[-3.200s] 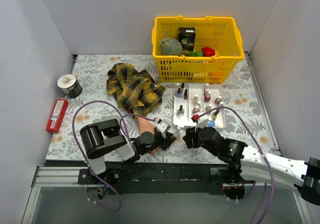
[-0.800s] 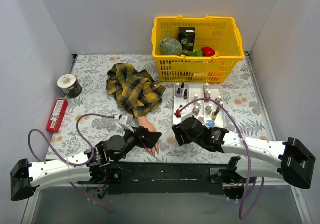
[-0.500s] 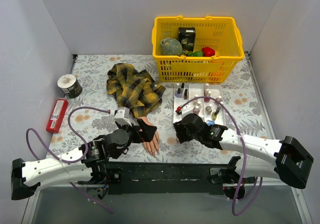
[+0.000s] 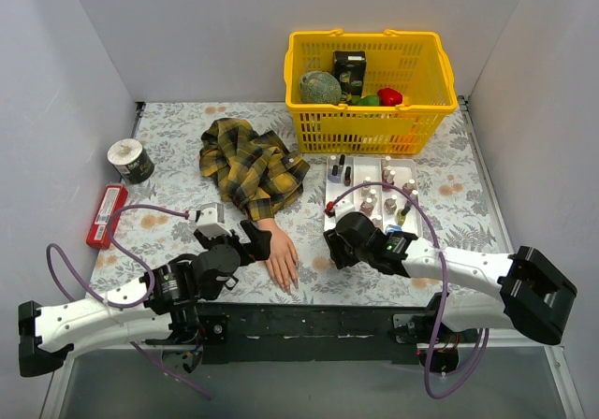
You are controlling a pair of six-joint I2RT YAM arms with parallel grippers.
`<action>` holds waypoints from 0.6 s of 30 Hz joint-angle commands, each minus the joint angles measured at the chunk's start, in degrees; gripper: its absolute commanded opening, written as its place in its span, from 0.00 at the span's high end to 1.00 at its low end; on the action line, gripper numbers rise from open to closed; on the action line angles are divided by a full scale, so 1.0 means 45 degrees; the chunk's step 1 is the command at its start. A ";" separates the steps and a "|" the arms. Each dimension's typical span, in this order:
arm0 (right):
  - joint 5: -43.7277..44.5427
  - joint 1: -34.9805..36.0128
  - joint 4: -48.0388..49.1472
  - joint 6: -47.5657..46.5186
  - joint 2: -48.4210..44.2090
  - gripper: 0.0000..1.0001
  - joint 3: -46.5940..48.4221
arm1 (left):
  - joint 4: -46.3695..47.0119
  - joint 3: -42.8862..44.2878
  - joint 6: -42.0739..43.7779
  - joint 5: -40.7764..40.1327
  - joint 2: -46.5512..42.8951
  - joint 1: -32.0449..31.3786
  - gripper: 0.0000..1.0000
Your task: Paint the nails
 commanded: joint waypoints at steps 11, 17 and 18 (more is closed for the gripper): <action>-0.0029 -0.0023 0.0518 -0.0125 0.0714 0.55 0.0614 | -0.0098 -0.0041 -0.0089 -0.0635 0.0267 -0.0050 0.02; 0.0322 -0.0023 0.0519 -0.0047 0.0091 0.68 0.0516 | 0.0039 -0.0080 -0.0049 -0.0615 0.0462 -0.0049 0.02; 0.0439 -0.0023 0.0499 -0.0105 -0.0181 0.68 0.0555 | 0.0039 -0.0099 -0.0030 -0.0596 0.0482 -0.0050 0.02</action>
